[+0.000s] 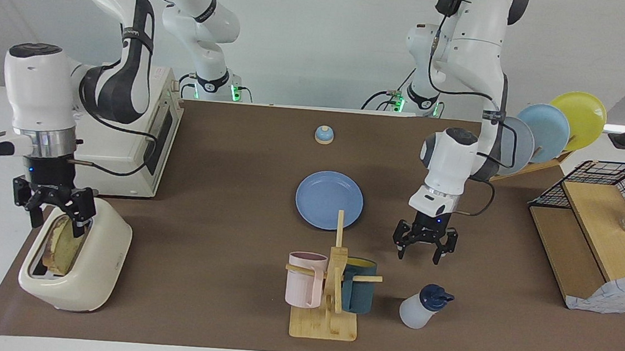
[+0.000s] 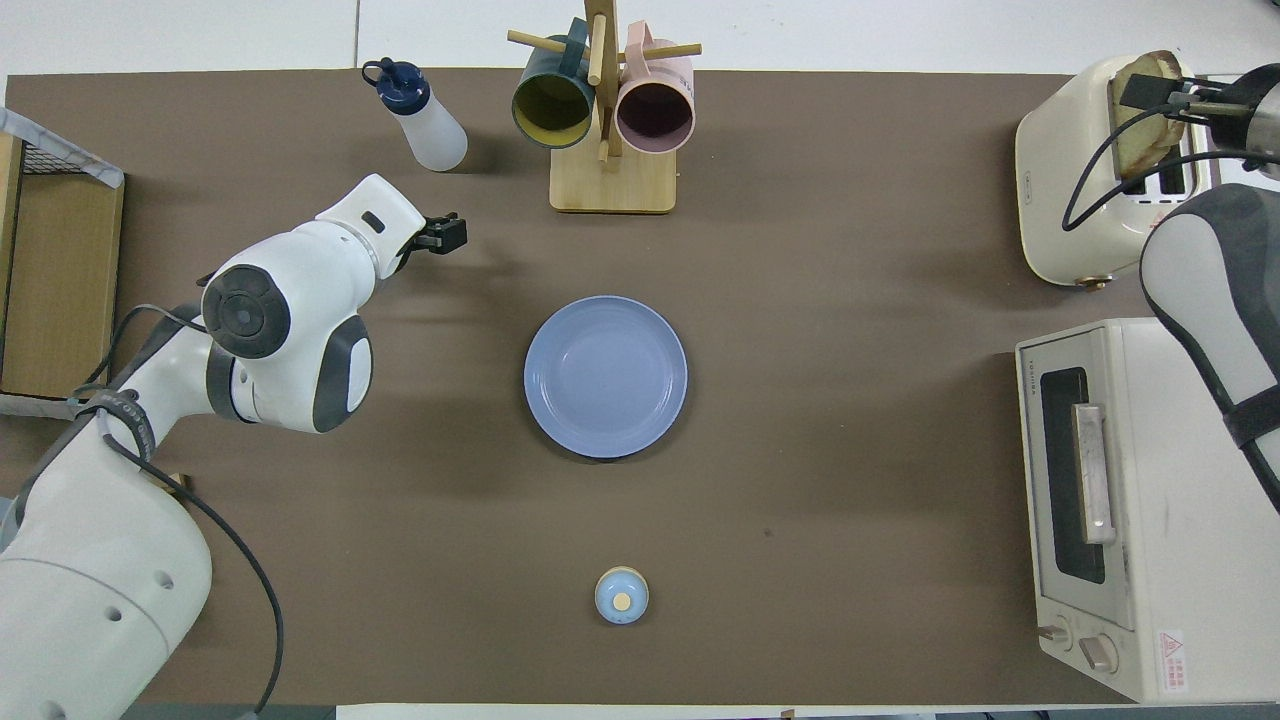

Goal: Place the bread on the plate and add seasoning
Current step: 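Reach the left gripper toward the white bottle with blue cap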

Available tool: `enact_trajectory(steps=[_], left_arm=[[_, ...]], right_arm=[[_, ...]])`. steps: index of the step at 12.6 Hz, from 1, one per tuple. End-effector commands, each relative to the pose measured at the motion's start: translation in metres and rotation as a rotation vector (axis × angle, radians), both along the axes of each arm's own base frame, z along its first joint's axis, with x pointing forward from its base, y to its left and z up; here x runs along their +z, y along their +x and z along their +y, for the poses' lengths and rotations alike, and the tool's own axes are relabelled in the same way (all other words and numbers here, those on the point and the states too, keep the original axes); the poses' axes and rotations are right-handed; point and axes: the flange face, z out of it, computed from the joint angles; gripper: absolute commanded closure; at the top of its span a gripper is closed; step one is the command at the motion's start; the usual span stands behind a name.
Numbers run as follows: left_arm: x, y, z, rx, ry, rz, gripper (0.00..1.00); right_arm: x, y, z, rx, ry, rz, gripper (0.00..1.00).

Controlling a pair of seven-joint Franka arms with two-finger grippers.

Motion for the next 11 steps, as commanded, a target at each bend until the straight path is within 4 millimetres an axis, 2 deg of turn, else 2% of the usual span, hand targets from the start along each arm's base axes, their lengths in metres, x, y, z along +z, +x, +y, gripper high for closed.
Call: enact_trajectory(steps=[1,3,5,7,8,9,11], left_arm=[[0.0,0.03,-0.011,0.032,0.015,-0.061,0.0],[0.002,0.047,-0.008,0.065,0.016,-0.087,0.0],[-0.002,0.056,-0.009,0.072,0.034,-0.1,0.0],[-0.002,0.056,-0.015,0.075,0.029,-0.102,0.0],[-0.002,0.06,-0.017,0.074,0.03,-0.107,0.0],[-0.002,0.061,-0.017,0.073,0.034,-0.109,0.0],[-0.001,0.061,-0.019,0.07,0.035,-0.111,0.0]], right_arm=[[-0.004,-0.004,-0.004,0.022,0.001,0.001,0.3],[-0.005,-0.005,-0.004,0.043,-0.013,0.006,0.42],[-0.009,-0.007,-0.005,0.069,-0.029,0.016,0.48],[-0.007,-0.008,-0.017,0.119,-0.073,0.027,0.78],[-0.004,-0.009,-0.021,0.14,-0.091,0.032,0.98],[0.0,-0.007,-0.022,0.16,-0.103,0.044,1.0],[0.034,-0.001,-0.025,0.186,-0.119,0.087,1.0]])
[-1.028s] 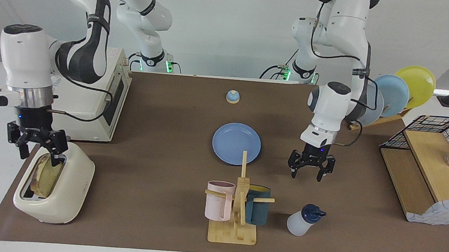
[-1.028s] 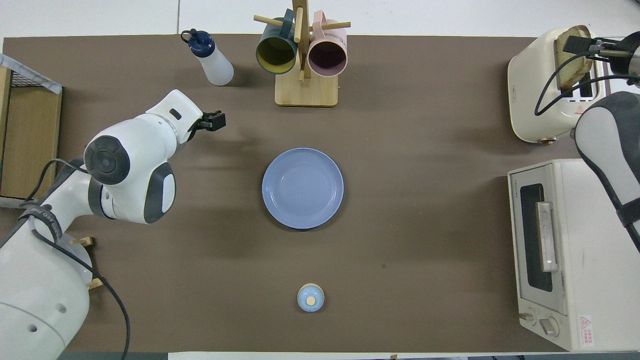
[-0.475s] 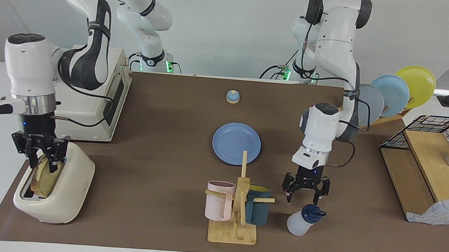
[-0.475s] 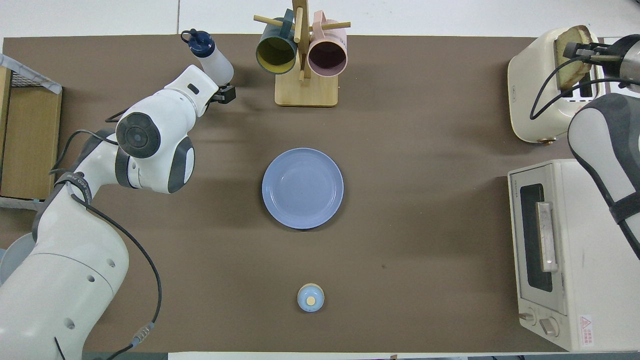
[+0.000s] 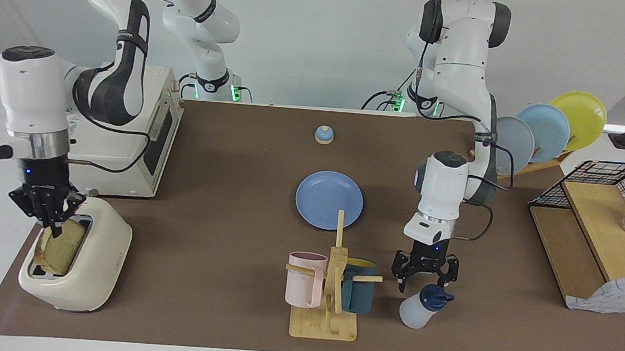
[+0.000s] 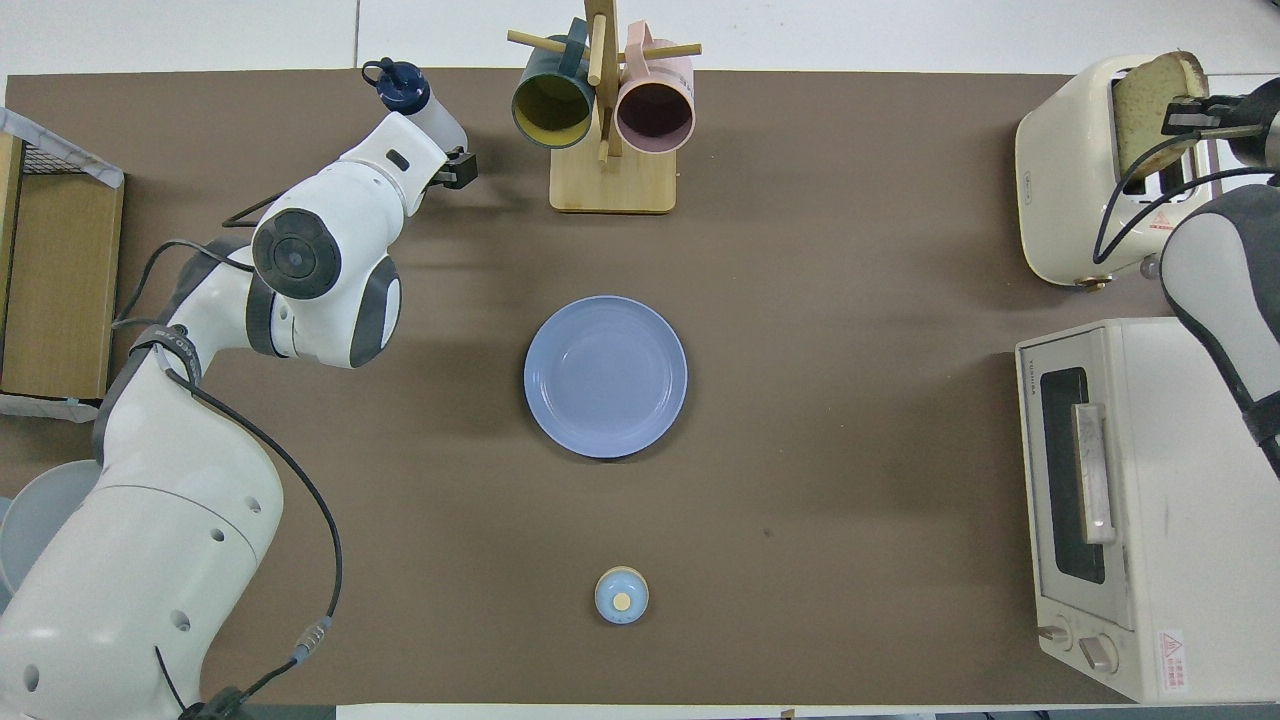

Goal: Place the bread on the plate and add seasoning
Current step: 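Grasp the bottle with the left gripper while the right gripper grasps the bread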

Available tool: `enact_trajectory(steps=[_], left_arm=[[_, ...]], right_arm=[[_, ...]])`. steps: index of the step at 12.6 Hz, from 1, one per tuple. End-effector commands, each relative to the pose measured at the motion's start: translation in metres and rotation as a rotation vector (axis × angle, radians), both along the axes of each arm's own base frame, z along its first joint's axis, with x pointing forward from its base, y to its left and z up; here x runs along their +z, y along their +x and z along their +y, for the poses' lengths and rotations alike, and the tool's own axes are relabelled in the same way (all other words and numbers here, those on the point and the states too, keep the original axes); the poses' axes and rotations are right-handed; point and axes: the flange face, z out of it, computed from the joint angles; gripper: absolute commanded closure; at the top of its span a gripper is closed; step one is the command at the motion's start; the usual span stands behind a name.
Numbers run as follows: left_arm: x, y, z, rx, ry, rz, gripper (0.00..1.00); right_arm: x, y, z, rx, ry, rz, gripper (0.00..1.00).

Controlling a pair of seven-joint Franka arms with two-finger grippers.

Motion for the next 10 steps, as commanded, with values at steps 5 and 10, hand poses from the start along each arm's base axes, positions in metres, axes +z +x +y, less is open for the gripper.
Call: enact_trajectory(steps=[5,10], left_arm=[[-0.004,0.012,-0.01,-0.004,0.033,-0.02,0.0],[-0.003,0.019,-0.009,-0.002,0.035,-0.033,0.0]], right_arm=[[0.118,-0.006,0.054,0.195,-0.078,0.083,1.0],[0.121,-0.028,0.171,0.269,0.005,0.207,1.0]])
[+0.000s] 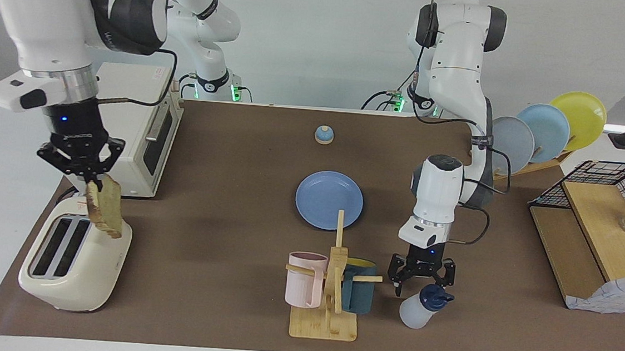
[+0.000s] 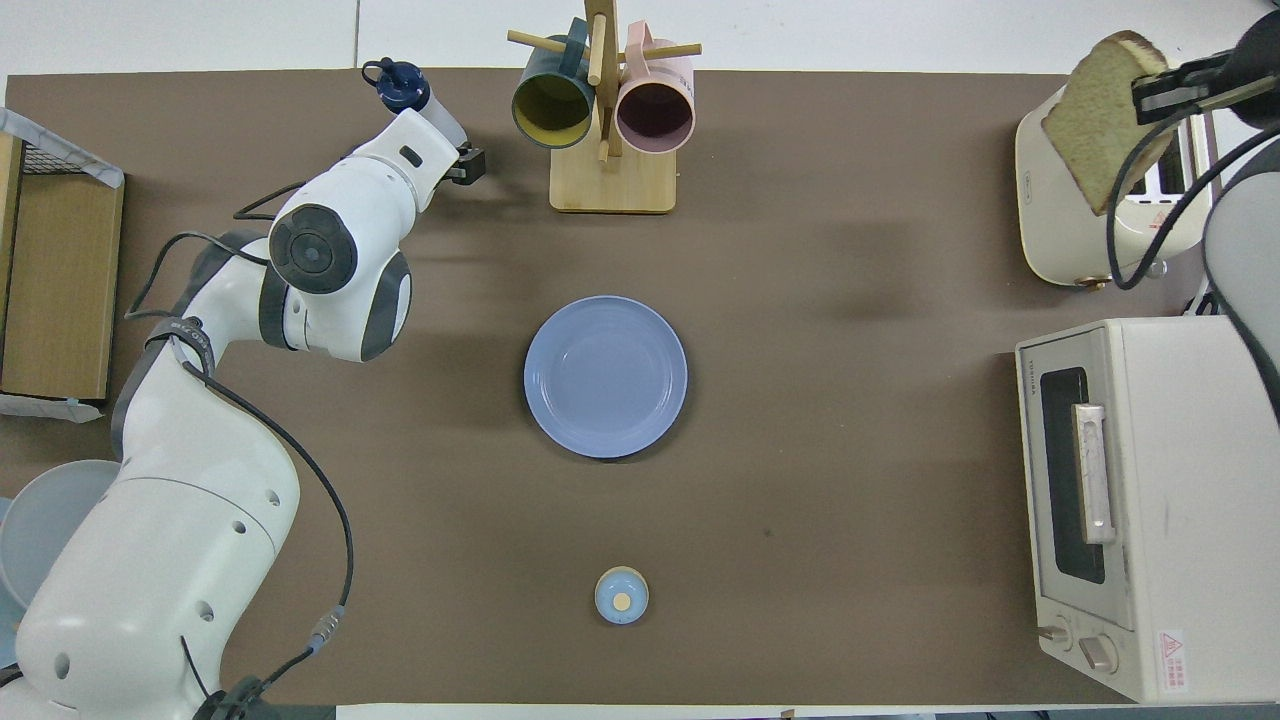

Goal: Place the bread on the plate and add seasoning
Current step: 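Grasp the bottle with the left gripper while the right gripper grasps the bread, then lift the bottle with the left gripper while the right gripper carries the bread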

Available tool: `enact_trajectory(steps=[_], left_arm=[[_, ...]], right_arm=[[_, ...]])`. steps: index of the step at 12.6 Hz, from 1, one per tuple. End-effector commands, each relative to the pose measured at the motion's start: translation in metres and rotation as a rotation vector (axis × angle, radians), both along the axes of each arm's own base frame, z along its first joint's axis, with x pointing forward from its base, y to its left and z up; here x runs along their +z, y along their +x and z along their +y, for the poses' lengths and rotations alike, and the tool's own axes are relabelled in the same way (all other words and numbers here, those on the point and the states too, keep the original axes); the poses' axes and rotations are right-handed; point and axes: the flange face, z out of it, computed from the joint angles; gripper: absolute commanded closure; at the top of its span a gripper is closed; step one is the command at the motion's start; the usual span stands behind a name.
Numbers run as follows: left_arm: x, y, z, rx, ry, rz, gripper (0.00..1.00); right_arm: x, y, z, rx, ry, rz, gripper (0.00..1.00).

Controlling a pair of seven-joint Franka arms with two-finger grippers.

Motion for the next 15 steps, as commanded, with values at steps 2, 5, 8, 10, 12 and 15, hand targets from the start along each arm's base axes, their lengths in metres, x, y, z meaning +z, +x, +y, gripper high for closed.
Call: enact_trajectory(steps=[2,5,8,10,12,15], left_arm=[[-0.015,0.021,-0.01,0.007,0.019,-0.02,0.0],[-0.017,0.031,-0.006,0.03,0.013,-0.036,0.0],[-0.015,0.032,-0.007,0.032,0.009,-0.038,0.17],[-0.015,0.031,-0.007,0.044,-0.002,-0.038,0.79],[-0.013,0.032,-0.005,0.049,-0.008,-0.046,1.0],[0.003,0.036,0.01,0.074,-0.018,-0.055,1.0]], right_arm=[[-0.003,-0.017,0.09,-0.185,0.119,0.034,1.0],[-0.022,-0.03,0.155,-0.193,0.158,0.055,1.0],[-0.052,-0.047,0.21,-0.285,0.312,0.126,1.0],[-0.076,-0.064,0.259,-0.334,0.359,0.133,1.0],[-0.102,-0.077,0.296,-0.375,0.412,0.115,1.0],[-0.126,-0.095,0.324,-0.408,0.443,0.127,1.0]])
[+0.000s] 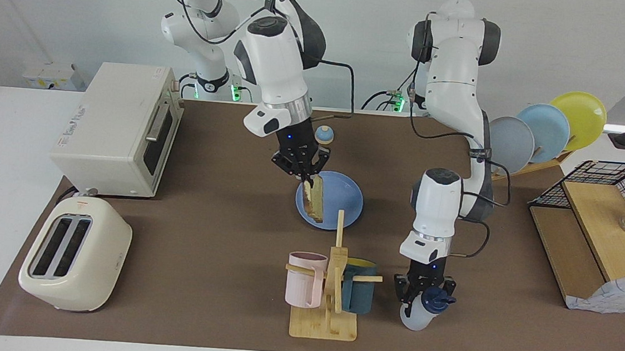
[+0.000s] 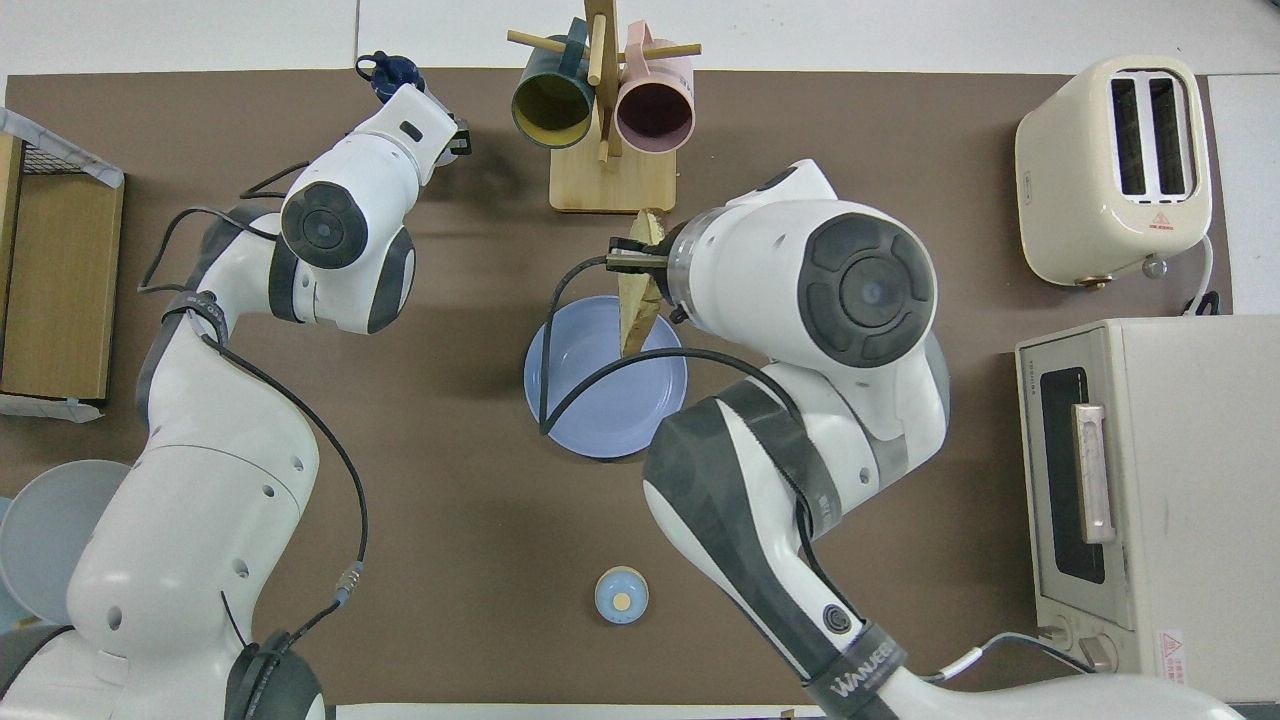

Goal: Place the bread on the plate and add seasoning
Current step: 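Lift the bottle with the left gripper while the right gripper carries the bread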

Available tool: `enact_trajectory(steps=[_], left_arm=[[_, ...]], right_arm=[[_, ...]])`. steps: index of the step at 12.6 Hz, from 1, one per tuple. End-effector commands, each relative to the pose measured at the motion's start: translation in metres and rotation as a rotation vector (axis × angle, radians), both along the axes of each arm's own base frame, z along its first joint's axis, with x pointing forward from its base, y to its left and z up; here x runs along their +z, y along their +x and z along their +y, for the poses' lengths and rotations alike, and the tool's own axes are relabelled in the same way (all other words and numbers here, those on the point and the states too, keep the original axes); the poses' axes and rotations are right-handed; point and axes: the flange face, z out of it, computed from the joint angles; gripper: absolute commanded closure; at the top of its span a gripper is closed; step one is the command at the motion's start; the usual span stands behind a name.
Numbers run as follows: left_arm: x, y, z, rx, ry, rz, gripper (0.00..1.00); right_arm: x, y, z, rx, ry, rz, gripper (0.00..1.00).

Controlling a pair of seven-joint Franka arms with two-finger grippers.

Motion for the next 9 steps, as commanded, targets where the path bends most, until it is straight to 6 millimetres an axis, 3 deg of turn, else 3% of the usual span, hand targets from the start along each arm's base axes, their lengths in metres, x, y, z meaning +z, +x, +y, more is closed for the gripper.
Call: enact_trajectory(steps=[1,3,4,7,9], left_arm=[[0.016,0.005,0.008,0.024,-0.009,-0.015,1.0],[0.035,0.006,0.014,0.043,-0.016,0.002,1.0],[0.047,0.008,0.024,0.063,-0.019,0.017,1.0],[0.089,0.007,0.043,0.061,0.004,0.04,1.0],[0.117,-0.002,0.045,-0.064,0.103,0.073,1.0]], right_arm=[[-0.015,-0.019,0.005,-0.03,0.039,0.003,1.0],[-0.038,-0.036,0.009,-0.024,0.052,-0.02,1.0],[-0.046,-0.046,0.025,-0.004,0.053,-0.012,1.0],[-0.056,-0.058,0.039,-0.006,0.052,0.012,1.0],[-0.063,-0.065,0.04,-0.039,0.056,0.038,1.0]])
